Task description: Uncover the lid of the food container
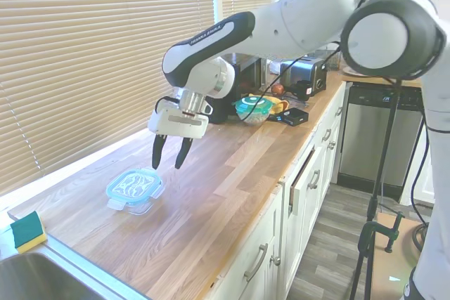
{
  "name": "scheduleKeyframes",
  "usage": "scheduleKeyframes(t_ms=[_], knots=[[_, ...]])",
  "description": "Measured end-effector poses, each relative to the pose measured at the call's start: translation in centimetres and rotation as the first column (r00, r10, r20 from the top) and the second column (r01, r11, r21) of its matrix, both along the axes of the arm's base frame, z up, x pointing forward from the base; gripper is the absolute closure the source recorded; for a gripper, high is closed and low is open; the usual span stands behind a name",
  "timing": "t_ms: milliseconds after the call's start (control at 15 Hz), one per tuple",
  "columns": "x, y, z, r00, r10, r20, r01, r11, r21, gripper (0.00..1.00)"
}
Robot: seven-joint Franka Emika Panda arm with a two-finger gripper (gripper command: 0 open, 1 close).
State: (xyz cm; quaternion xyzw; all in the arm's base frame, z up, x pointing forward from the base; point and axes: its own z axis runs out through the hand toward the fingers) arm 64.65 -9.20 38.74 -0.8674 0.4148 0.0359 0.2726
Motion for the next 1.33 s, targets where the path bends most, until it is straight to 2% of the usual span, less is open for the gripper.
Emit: scheduleKeyframes(t_ms=[200,667,1333], knots=[[0.9,-1.2,-2.1,0.998,0.046,0.032,-0.048,0.996,0.072,0.00],[1.9,-5.7,-5.0,0.994,0.032,0.102,-0.051,0.981,0.189,0.00],[7.4,-6.1,-6.8,0.983,0.059,0.172,-0.100,0.966,0.239,0.00]])
